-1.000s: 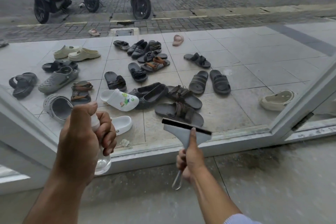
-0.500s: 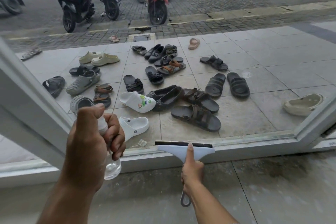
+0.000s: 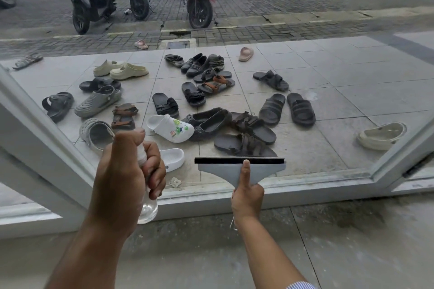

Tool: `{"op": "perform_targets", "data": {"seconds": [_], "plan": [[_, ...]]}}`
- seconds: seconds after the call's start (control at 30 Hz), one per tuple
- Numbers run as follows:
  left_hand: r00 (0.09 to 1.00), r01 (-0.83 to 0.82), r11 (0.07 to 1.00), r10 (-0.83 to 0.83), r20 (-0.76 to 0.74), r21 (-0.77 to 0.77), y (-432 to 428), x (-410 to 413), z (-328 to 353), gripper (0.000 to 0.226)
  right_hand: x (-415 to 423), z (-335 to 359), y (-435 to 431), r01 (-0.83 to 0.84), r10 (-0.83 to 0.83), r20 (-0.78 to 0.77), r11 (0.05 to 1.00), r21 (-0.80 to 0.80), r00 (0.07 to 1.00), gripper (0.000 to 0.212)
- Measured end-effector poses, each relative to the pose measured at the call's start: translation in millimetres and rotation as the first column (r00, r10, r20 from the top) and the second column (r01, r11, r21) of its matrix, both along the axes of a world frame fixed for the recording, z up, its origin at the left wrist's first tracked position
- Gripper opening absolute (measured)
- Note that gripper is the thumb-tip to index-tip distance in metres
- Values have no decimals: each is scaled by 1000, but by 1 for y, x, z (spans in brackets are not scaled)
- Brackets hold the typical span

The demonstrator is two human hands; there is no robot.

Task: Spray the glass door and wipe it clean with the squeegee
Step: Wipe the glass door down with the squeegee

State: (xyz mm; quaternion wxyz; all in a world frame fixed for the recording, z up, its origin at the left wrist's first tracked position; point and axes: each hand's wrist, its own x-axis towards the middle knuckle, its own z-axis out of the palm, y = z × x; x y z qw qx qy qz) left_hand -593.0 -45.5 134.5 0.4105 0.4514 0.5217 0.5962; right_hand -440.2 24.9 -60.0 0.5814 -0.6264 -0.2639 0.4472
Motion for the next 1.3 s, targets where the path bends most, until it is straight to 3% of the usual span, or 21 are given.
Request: {"op": "perform_targets", "data": {"seconds": [0.07, 0.3, 0.57, 0.77, 0.9, 0.93, 1.0, 1.07, 1.13, 1.23, 1.3], "plan": [[1000, 5, 1000, -5, 8, -11, 2, 3, -5, 44, 1, -10, 4, 7, -7, 52, 1000, 4, 999, 57], [997, 80, 997, -81, -9, -22, 3, 27, -31, 49, 10, -41, -2, -89, 132, 228, 978, -189, 965, 70], [995, 99, 995, -99, -10, 16, 1, 37, -33, 46, 17, -56, -15, -132, 208, 189, 927, -351, 960, 70], [990, 143, 990, -143, 1, 13, 6, 45, -34, 49, 55, -57, -17, -87, 100, -2, 853, -515, 995, 83], [979, 203, 979, -203, -16, 16, 14, 55, -37, 50, 87, -35, -18, -133, 96, -99, 861, -491, 990, 53], [976, 219, 976, -218, -25, 17, 17, 59, -38, 50, 93, -27, -19, -134, 123, -54, 874, -466, 991, 50], [968, 249, 968, -249, -26, 19, 24, 69, -42, 48, 101, -12, -23, -85, 194, 224, 904, -419, 955, 44], [957, 291, 957, -290, -18, 18, 29, 83, -46, 46, 107, 8, -32, -46, 261, 505, 916, -399, 823, 43], [933, 360, 933, -359, -9, 18, 33, 102, -53, 47, 118, 20, -43, 49, 222, 681, 934, -354, 698, 42], [891, 452, 892, -452, 27, 8, 36, 130, -66, 52, 137, 11, -58, 197, 67, 765, 949, -247, 641, 38], [881, 472, 881, -472, -15, 22, 39, 147, -76, 56, 151, -12, -66, 138, 174, 741, 931, -339, 648, 31]]}}
